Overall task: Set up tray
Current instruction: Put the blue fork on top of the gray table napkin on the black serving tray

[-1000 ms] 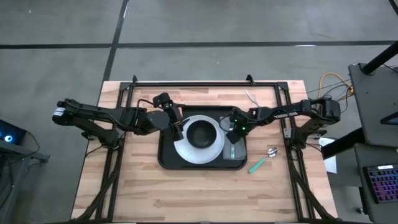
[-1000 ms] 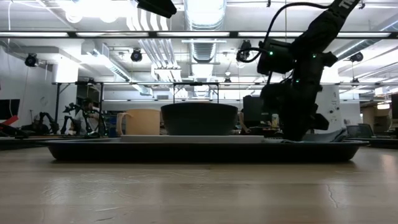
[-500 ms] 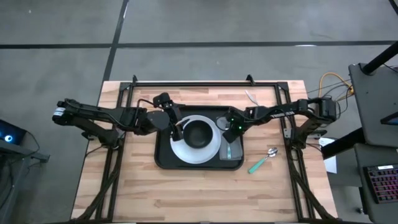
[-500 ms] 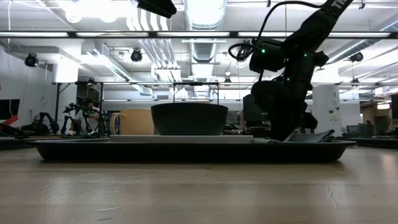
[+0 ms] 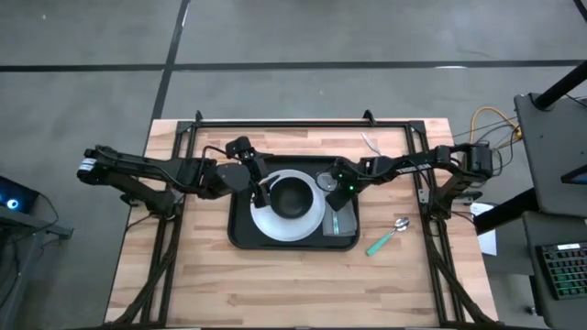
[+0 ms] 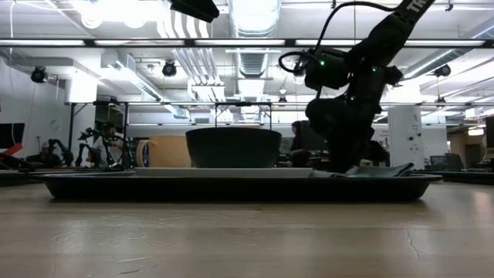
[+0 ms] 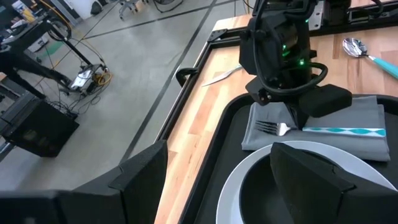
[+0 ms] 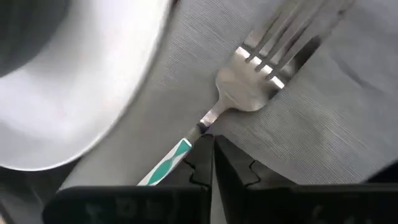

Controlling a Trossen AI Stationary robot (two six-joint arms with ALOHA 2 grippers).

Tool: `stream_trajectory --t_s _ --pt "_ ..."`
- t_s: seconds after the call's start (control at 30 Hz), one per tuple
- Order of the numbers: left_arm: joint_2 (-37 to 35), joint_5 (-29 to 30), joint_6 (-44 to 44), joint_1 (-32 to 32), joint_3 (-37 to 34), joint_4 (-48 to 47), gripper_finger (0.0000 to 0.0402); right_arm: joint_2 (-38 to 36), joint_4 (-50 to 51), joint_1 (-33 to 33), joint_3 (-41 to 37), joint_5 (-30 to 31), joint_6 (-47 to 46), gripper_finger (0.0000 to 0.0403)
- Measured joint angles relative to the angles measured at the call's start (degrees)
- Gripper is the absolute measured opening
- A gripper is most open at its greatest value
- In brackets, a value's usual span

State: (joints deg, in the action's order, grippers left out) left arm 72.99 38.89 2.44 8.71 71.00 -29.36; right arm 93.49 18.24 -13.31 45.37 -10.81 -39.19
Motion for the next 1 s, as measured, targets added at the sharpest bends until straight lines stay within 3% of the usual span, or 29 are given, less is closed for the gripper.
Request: stream_trajectory --t_s 0.2,0.77,1.0 --pt "0.01 0.00 0.00 0.00 0.00 -0.12 0.0262 -1.97 6.12 0.06 2.46 -0.13 1.15 0.0008" --pt "0.00 0.00 0.00 0.00 0.00 -0.26 0.0262 -2.51 6.46 1.91 2.75 2.16 0.52 0.0009" --pt "0.00 0.00 0.00 0.00 0.00 -0.33 0.0262 0.56 5.93 1.89 2.64 2.93 1.62 0.0009"
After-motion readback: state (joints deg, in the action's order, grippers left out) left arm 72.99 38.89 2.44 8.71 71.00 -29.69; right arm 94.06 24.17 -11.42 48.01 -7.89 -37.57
